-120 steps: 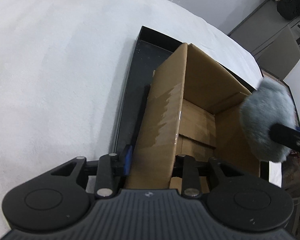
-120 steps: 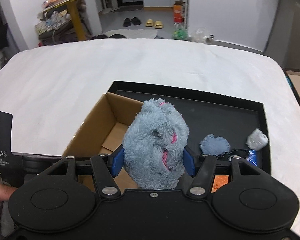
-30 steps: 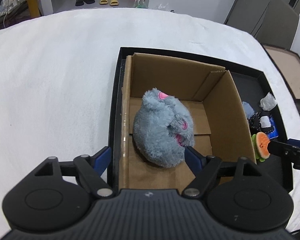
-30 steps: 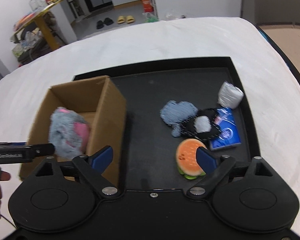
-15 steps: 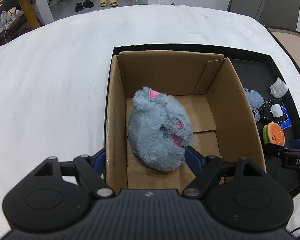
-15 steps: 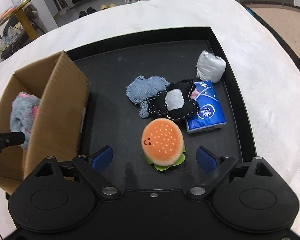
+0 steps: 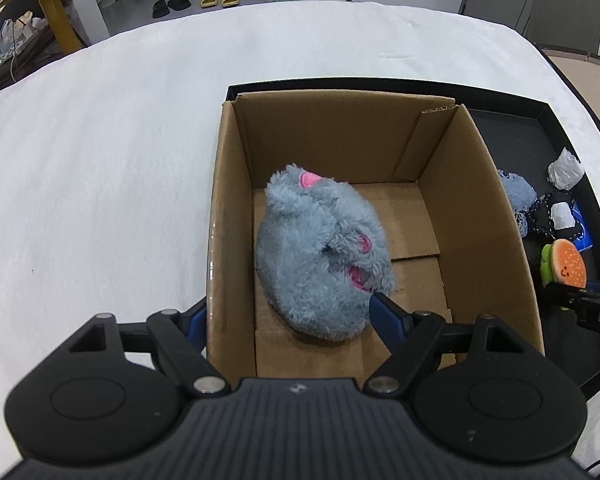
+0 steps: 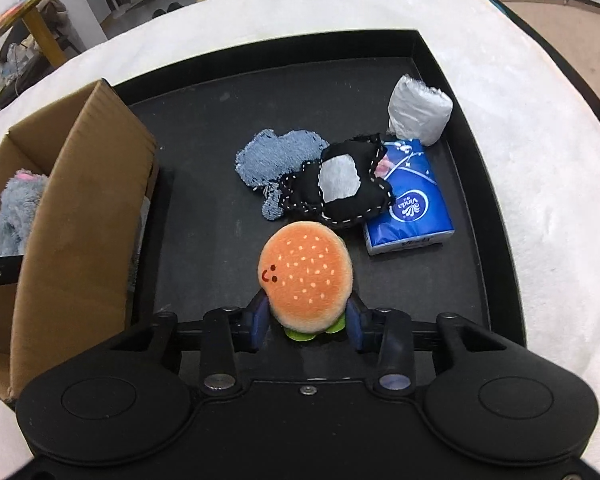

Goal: Organize soft objects
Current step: 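Lift the hamburger plush with the right gripper and carry it over the box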

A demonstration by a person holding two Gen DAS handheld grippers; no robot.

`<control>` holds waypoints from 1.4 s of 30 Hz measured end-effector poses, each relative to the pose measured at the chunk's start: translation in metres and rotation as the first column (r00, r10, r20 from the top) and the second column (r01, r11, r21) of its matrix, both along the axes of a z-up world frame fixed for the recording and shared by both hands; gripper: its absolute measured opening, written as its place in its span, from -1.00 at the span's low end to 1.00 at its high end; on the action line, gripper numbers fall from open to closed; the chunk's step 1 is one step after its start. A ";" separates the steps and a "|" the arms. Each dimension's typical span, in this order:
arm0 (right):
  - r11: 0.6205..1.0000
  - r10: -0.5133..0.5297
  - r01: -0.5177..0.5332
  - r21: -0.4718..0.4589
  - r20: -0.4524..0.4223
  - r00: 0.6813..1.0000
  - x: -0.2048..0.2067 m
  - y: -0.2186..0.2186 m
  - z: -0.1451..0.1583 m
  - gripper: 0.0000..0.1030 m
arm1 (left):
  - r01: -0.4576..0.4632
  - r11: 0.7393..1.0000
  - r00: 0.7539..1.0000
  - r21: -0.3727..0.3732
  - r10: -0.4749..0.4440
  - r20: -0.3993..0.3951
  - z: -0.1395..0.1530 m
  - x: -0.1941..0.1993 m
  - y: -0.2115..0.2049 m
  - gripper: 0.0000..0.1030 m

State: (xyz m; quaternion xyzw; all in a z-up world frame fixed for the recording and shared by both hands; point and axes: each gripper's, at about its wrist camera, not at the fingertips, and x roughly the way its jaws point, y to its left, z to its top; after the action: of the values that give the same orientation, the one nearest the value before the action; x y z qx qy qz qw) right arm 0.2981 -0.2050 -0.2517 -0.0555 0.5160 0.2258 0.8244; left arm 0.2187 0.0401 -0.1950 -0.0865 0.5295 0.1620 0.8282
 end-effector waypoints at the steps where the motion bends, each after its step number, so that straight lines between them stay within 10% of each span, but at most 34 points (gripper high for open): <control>1: 1.000 0.002 -0.002 0.003 0.003 1.000 -0.001 -0.001 0.003 -0.28 | -0.001 1.000 1.000 -0.002 0.001 0.000 0.000 -0.001 0.000 0.53; 42: 0.989 0.102 -0.121 0.089 0.199 0.975 -0.034 0.057 0.108 -0.30 | -0.031 0.996 0.989 -0.079 0.042 0.142 0.016 -0.045 0.036 0.47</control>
State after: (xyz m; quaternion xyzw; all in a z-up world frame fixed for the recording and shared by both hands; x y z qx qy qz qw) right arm 0.2642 -0.1482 -0.1438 -0.0645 0.4171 0.2909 0.8586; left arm 0.1733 0.0760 -0.1795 -0.1390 0.4728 0.1500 0.8571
